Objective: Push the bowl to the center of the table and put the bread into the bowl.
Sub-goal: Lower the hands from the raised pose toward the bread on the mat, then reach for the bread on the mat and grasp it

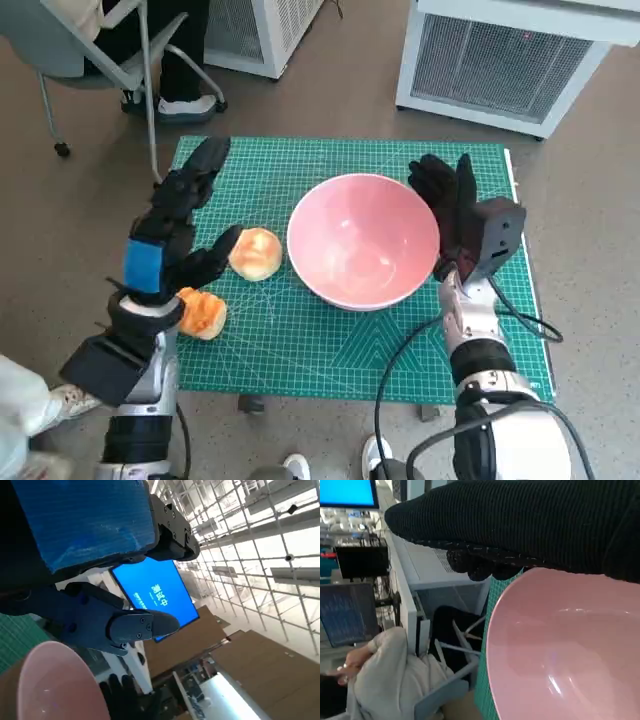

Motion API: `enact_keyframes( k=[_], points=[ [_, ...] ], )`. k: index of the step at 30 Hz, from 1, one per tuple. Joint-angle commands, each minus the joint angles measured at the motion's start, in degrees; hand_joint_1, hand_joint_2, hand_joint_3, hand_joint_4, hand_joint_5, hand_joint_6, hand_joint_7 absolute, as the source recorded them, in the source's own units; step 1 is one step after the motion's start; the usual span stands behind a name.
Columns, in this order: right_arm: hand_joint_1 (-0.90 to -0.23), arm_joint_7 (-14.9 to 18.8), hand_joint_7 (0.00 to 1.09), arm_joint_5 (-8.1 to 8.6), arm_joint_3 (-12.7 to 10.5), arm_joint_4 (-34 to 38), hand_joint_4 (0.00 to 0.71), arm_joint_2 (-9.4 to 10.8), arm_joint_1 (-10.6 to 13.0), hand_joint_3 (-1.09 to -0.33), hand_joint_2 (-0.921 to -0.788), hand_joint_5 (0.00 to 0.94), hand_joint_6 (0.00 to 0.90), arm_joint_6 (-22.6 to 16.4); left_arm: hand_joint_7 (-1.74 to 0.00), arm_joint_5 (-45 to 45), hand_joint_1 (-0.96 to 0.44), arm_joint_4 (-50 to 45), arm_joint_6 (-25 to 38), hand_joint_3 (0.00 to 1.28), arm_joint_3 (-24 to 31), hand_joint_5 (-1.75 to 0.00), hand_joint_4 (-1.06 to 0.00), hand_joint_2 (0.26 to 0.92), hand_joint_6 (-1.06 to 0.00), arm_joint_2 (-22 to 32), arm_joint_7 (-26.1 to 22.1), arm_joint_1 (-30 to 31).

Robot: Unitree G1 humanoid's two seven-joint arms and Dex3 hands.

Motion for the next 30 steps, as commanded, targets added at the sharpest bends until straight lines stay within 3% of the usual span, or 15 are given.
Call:
enact_keyframes(
  k=[1,6,9,12,14,18,23,25,30],
  points=[
    [-0.499,-0.2,0.16,-1.23,1.0,-0.7,0.181,-1.8,-0.3,-0.853,-0.921,0.001,0.152,-2.3,-0.02,2.7,-0.48,-1.0,-1.5,0.36,2.5,0.0,-0.33,0.921,-0.42,6.0,-1.5,3.2],
    [-0.502,-0.5,0.16,-1.97,1.9,-3.6,0.18,-2.8,-0.3,-0.865,-0.921,0.003,0.155,-8.9,-0.01,6.2,-0.51,-2.2,-0.6,0.38,5.1,0.0,-0.31,0.921,-0.39,14.3,-3.9,5.9],
    [-0.511,-1.2,0.17,-3.31,3.5,-6.7,0.199,-3.6,0.2,-0.877,-0.921,0.013,0.176,-15.3,0.0,8.9,-0.53,-3.1,0.2,0.39,6.6,0.0,-0.3,0.921,-0.38,19.3,-5.0,7.0],
    [-0.523,0.1,0.22,-3.54,4.4,-9.5,0.21,-4.2,0.8,-0.882,-0.921,0.014,0.17,-20.7,0.0,10.1,-0.55,-4.4,1.6,0.39,7.3,0.0,-0.3,0.921,-0.38,22.9,-6.2,7.9],
    [-0.541,2.8,0.44,-2.38,4.8,-12.3,0.224,-4.4,1.3,-0.885,-0.921,0.01,0.073,-24.4,0.0,10.7,-0.56,-5.3,2.9,0.37,7.6,0.0,-0.3,0.921,-0.38,25.5,-7.5,8.5],
    [-0.569,7.7,0.59,0.14,5.7,-18.0,0.239,-4.7,2.6,-0.879,-0.921,0.012,0.018,-29.3,-0.01,11.2,-0.57,-7.8,5.8,0.33,7.7,0.0,-0.3,0.921,-0.39,29.7,-10.3,9.9],
    [-0.599,14.8,0.71,4.58,8.0,-26.3,0.263,-5.5,5.0,-0.857,-0.921,0.023,0.002,-32.7,-0.02,10.8,-0.56,-10.5,9.9,0.21,6.9,-0.01,-0.33,0.921,-0.42,34.1,-15.0,11.0],
    [-0.594,17.4,0.7,6.48,8.9,-29.6,0.257,-5.9,6.3,-0.859,-0.921,0.021,0.0,-33.2,-0.02,10.7,-0.55,-11.5,12.1,0.18,6.2,-0.01,-0.33,0.921,-0.42,35.7,-17.3,11.3],
    [-0.602,19.6,0.69,8.61,10.1,-36.2,0.25,-6.1,8.8,-0.856,-0.921,0.019,-0.001,-32.0,-0.02,10.8,-0.51,-13.6,17.4,0.1,4.0,0.0,-0.32,0.921,-0.43,38.3,-22.2,11.3]
  ],
)
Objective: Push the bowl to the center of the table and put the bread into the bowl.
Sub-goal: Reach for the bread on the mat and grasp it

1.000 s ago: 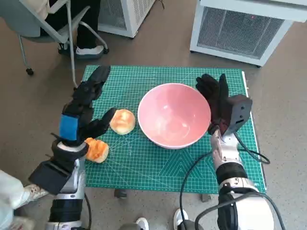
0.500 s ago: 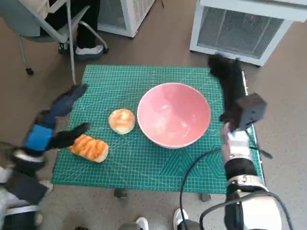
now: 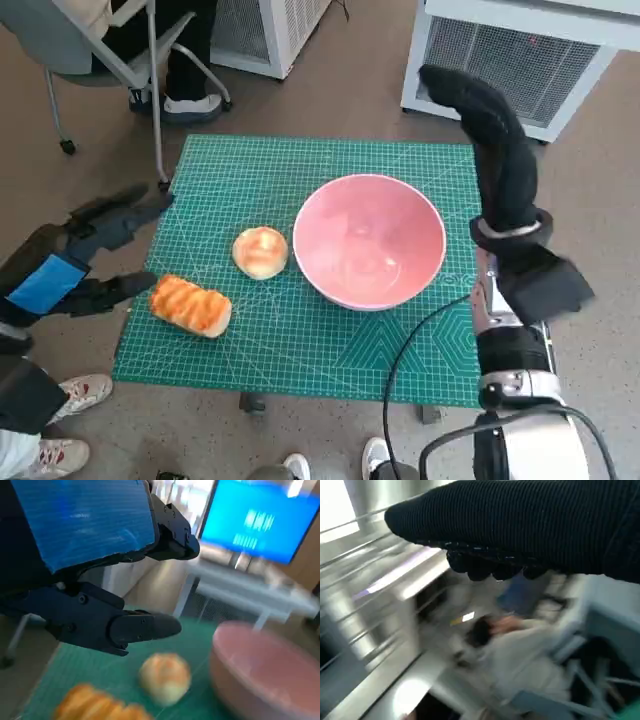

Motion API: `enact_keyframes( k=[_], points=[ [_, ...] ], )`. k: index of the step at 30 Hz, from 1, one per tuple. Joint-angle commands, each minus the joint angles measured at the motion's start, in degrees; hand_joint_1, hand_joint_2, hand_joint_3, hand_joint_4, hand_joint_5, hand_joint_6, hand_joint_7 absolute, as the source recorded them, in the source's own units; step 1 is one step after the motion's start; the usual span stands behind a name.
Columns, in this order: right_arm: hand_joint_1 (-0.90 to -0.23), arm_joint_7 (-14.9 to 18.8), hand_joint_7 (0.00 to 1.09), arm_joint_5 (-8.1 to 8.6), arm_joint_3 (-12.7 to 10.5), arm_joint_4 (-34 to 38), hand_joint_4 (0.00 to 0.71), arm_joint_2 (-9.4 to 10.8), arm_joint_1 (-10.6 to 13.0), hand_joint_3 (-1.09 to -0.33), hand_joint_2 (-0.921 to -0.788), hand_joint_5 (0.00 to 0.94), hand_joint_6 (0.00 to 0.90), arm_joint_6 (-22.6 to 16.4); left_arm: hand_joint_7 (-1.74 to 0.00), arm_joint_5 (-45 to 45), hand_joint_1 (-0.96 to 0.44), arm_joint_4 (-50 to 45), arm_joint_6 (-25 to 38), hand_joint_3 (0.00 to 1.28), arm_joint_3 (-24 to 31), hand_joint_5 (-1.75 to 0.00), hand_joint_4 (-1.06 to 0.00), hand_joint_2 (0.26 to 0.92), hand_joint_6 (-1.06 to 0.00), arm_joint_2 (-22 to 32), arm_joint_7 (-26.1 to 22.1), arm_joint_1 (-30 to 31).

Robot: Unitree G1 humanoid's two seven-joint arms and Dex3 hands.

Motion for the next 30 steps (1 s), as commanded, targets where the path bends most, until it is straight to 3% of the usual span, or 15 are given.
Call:
enact_keyframes(
  k=[1,5,13,30],
  points=[
    [-0.61,2.3,0.69,2.25,1.2,-5.9,0.248,-0.9,4.0,-0.856,-0.921,0.018,-0.001,1.5,-0.02,0.4,-0.49,-2.6,4.9,0.07,-2.8,0.0,-0.33,0.911,-0.43,3.2,-4.8,0.4],
    [-0.615,1.7,0.69,2.22,1.6,-9.7,0.244,-0.8,5.7,-0.861,-0.921,0.018,-0.001,2.7,-0.03,1.2,-0.44,-3.1,9.0,0.03,-5.4,0.0,-0.33,0.88,-0.44,4.8,-8.4,-0.7],
    [-0.614,-0.5,0.69,0.14,1.8,-14.2,0.239,-0.6,7.8,-0.875,-0.921,0.02,-0.001,5.4,-0.04,5.0,-0.37,-1.1,14.6,0.0,-12.6,-0.01,-0.35,0.814,-0.46,5.9,-13.4,-5.8],
    [-0.616,-1.2,0.69,0.2,1.9,-15.6,0.236,-0.6,8.8,-0.881,-0.921,0.027,-0.001,6.8,-0.05,15.6,-0.26,11.9,13.8,0.0,-24.8,-0.01,-0.37,0.789,-0.48,0.7,-11.8,-15.0]
  ],
)
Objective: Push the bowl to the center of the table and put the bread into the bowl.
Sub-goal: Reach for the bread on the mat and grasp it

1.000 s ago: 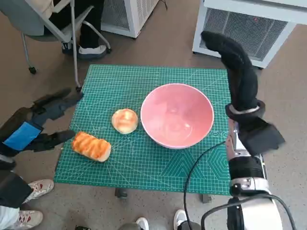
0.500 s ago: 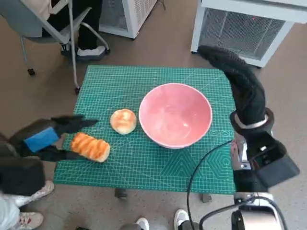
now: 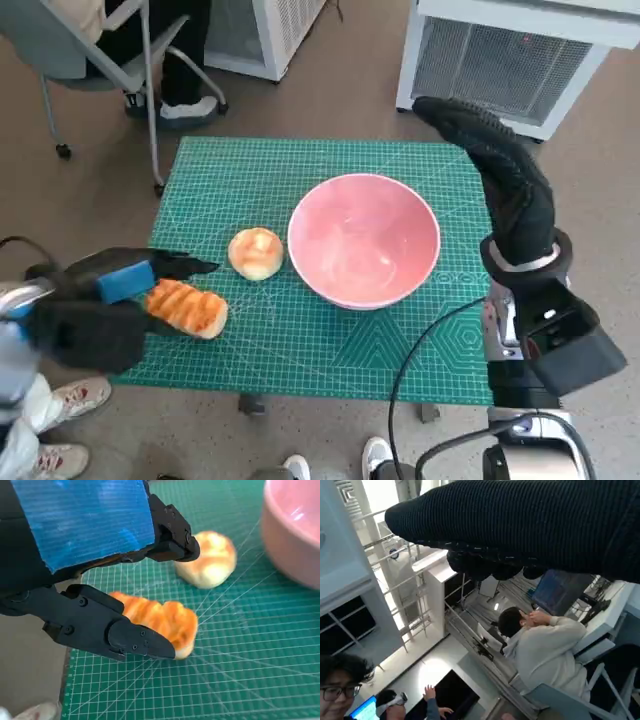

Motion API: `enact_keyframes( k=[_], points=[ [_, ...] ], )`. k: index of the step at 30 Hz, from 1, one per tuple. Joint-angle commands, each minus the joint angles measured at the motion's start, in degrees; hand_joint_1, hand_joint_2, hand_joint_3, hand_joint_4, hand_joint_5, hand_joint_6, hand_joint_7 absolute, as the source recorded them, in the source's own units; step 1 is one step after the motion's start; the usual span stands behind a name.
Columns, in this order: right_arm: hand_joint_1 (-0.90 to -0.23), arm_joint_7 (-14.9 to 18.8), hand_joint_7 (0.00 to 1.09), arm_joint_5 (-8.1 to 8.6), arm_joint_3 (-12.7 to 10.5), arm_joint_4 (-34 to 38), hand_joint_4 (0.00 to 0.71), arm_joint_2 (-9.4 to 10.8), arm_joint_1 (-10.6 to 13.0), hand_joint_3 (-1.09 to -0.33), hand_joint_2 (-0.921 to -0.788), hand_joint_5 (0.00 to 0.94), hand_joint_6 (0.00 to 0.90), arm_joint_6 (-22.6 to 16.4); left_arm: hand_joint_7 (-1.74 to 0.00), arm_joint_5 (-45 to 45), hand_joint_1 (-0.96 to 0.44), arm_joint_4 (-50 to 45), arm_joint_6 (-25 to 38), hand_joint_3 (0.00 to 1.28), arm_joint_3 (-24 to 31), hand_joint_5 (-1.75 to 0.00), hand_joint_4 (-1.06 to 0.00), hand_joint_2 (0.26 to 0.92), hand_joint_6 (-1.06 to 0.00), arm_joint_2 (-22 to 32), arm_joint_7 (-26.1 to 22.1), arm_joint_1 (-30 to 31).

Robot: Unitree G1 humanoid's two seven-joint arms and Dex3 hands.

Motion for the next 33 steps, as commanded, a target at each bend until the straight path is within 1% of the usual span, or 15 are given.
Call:
enact_keyframes(
  k=[1,7,8,9,11,12,13,14,15,16,19,22,28,33],
  points=[
    [-0.617,-0.2,0.69,-0.08,0.2,-0.6,0.235,0.0,1.9,-0.881,-0.921,0.027,-0.001,1.0,-0.05,2.6,-0.24,3.5,-0.9,0.0,-2.4,-0.01,-0.37,0.788,-0.48,-1.6,1.4,-1.6],
    [-0.619,-0.3,0.69,0.08,0.2,-1.6,0.232,0.0,2.3,-0.884,-0.921,0.03,-0.001,1.5,-0.09,6.2,-0.19,7.6,-1.9,0.01,-4.7,-0.04,-0.45,0.812,-0.55,-3.4,4.7,-2.6],
    [-0.618,-0.3,0.69,0.1,0.2,-1.8,0.232,0.0,2.3,-0.885,-0.921,0.03,-0.001,1.5,-0.1,6.5,-0.18,8.4,-2.2,0.01,-4.8,-0.05,-0.49,0.822,-0.57,-3.7,5.4,-2.5],
    [-0.618,-0.4,0.69,0.1,0.2,-1.9,0.231,0.0,2.4,-0.886,-0.921,0.031,-0.001,1.6,-0.13,6.8,-0.15,9.0,-2.5,0.02,-4.9,-0.07,-0.55,0.839,-0.61,-4.0,6.0,-2.5],
    [-0.617,-0.5,0.69,0.05,0.1,-2.2,0.23,0.1,2.5,-0.887,-0.921,0.032,-0.001,1.8,-0.24,7.2,-0.12,10.2,-3.4,0.01,-5.1,-0.08,-0.64,0.863,-0.63,-4.4,7.2,-2.5],
    [-0.616,-0.6,0.69,-0.02,0.1,-2.3,0.229,0.1,2.6,-0.888,-0.921,0.033,-0.001,1.9,-0.35,7.5,-0.11,10.8,-3.9,0.01,-5.3,-0.11,-0.69,0.878,-0.62,-4.5,8.0,-2.5],
    [-0.615,-0.6,0.69,-0.07,0.1,-2.4,0.228,0.1,2.6,-0.888,-0.921,0.033,-0.001,1.9,-0.53,7.7,-0.09,11.3,-4.3,0.03,-5.4,-0.34,-0.67,0.886,-0.6,-4.6,8.5,-2.5],
    [-0.614,-0.7,0.69,-0.1,0.1,-2.4,0.227,0.1,2.7,-0.889,-0.921,0.033,-0.001,1.9,-0.81,8.1,-0.06,11.8,-4.8,0.09,-5.5,-0.69,-0.62,0.899,-0.57,-4.7,9.2,-2.5],
    [-0.614,-0.7,0.69,-0.12,0.1,-2.4,0.226,0.1,2.7,-0.889,-0.921,0.034,-0.001,2.0,-0.93,8.4,-0.04,12.3,-5.1,0.11,-5.6,-0.93,-0.6,0.907,-0.57,-4.7,9.7,-2.4],
    [-0.614,-0.8,0.69,-0.15,0.1,-2.4,0.226,0.1,2.7,-0.889,-0.921,0.035,-0.001,2.0,-1.0,8.7,-0.02,12.5,-5.5,0.12,-5.6,-1.08,-0.6,0.912,-0.58,-4.7,10.2,-2.4],
    [-0.615,-0.9,0.69,-0.23,0.0,-2.5,0.224,0.1,2.8,-0.889,-0.921,0.037,-0.001,2.1,-1.01,8.9,-0.01,12.8,-6.4,0.11,-5.6,-1.27,-0.61,0.915,-0.63,-4.5,10.8,-2.3],
    [-0.616,-1.0,0.69,-0.22,0.0,-2.4,0.222,0.1,2.8,-0.889,-0.921,0.039,-0.001,2.2,-0.98,8.4,0.0,12.2,-6.9,0.11,-5.2,-1.34,-0.62,0.909,-0.67,-4.0,10.5,-2.2],
    [-0.616,-1.3,0.69,-0.39,0.0,-2.4,0.219,0.1,2.9,-0.89,-0.921,0.044,-0.001,2.3,-0.99,6.7,0.0,9.8,-6.3,0.11,-3.9,-1.34,-0.65,0.901,-0.68,-3.1,8.7,-2.5],
    [-0.616,-1.5,0.69,-0.56,0.1,-2.3,0.215,0.2,2.9,-0.89,-0.921,0.049,-0.001,2.4,-0.96,5.2,0.0,8.0,-5.7,0.12,-2.5,-1.38,-0.6,0.901,-0.71,-2.6,7.5,-3.1]
  ],
)
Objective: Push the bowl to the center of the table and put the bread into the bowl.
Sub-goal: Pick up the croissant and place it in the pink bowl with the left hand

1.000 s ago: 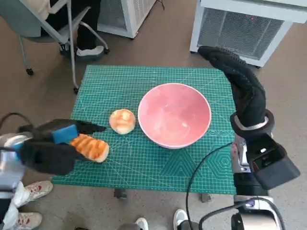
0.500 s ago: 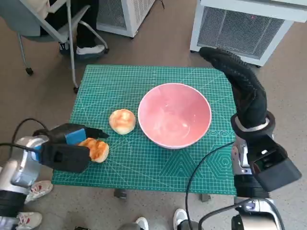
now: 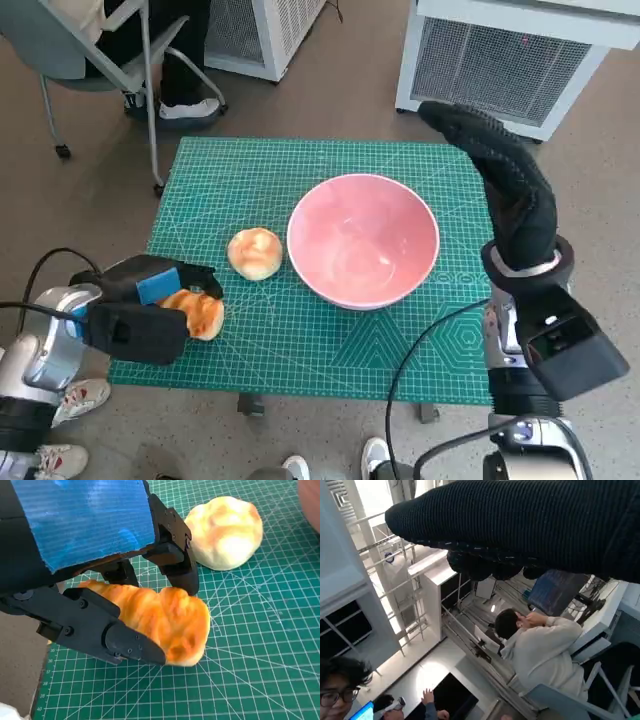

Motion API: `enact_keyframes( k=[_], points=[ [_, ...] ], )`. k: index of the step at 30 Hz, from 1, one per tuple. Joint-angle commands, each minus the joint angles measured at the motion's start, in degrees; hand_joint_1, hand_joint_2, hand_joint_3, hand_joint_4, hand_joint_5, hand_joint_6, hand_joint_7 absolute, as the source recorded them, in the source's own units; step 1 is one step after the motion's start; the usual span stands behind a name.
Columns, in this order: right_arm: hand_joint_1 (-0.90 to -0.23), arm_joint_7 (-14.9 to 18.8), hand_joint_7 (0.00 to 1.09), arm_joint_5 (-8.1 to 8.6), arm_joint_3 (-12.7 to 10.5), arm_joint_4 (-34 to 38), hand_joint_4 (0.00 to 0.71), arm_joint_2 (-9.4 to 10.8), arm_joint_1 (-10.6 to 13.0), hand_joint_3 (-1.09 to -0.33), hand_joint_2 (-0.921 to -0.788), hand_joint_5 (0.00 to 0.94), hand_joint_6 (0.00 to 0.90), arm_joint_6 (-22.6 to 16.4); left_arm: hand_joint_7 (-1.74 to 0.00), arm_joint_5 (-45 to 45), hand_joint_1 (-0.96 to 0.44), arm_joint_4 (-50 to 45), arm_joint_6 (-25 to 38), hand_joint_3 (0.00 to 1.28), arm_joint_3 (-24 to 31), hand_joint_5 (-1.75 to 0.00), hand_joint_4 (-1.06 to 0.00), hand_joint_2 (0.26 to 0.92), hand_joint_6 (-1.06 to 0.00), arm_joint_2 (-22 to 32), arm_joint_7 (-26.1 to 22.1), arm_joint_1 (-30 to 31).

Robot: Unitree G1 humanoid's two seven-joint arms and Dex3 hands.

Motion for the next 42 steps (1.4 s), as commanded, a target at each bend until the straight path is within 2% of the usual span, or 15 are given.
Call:
enact_keyframes(
  k=[1,8,18,29,31,34,37,42],
  points=[
    [-0.616,-0.5,0.69,-0.47,0.1,0.0,0.215,0.1,1.2,-0.89,-0.921,0.05,-0.001,0.7,-0.96,-2.0,0.0,-2.6,0.5,0.12,2.2,-1.38,-0.6,0.901,-0.71,1.6,-1.4,-1.0],
    [-0.611,-0.7,0.69,-0.79,0.0,0.2,0.211,0.1,1.2,-0.891,-0.921,0.059,-0.001,0.5,-1.01,-4.5,0.0,-4.8,-0.2,0.1,4.8,-1.39,-0.56,0.917,-0.7,2.1,-2.0,-2.7],
    [-0.61,-0.7,0.69,-0.78,-0.1,0.4,0.205,-0.1,1.1,-0.89,-0.921,0.074,-0.001,0.6,-1.12,-9.3,0.0,-7.6,0.4,0.1,7.7,-1.3,-0.59,0.92,-0.65,1.0,-3.6,-10.1],
    [-0.61,-0.8,0.69,-0.63,-0.2,-0.4,0.197,-0.3,1.1,-0.892,-0.921,0.095,-0.001,1.2,-1.26,-8.8,0.0,-6.9,1.2,0.12,4.6,-1.2,-0.57,0.92,-0.63,-6.2,-1.5,-22.2],
    [-0.611,-0.7,0.69,-0.49,-0.3,-0.5,0.09,-0.4,1.2,-0.895,-0.921,0.317,-0.001,1.3,-1.25,-8.1,0.0,-5.2,0.3,0.12,3.4,-1.21,-0.56,0.92,-0.63,-8.2,-0.7,-24.5],
    [-0.612,-0.7,0.7,-0.42,-0.3,-0.8,0.029,-0.3,1.4,-0.895,-0.921,0.453,-0.001,1.5,-1.25,-6.7,0.0,-1.7,-1.8,0.12,1.5,-1.22,-0.58,0.92,-0.62,-10.8,0.6,-27.7],
    [-0.612,-0.7,0.7,-0.28,-0.2,-1.3,0.009,-0.3,1.7,-0.893,-0.921,0.498,-0.001,1.7,-1.23,-5.2,0.0,3.2,-4.8,0.11,-0.5,-1.22,-0.62,0.919,-0.59,-13.3,2.1,-31.0],
    [-0.61,-0.6,0.7,-0.01,-0.2,-2.4,0.001,-0.2,2.4,-0.886,-0.921,0.514,-0.001,2.2,-1.19,-2.4,0.0,11.0,-7.8,0.11,-3.6,-1.22,-0.66,0.915,-0.59,-17.1,4.2,-35.9]
  ],
)
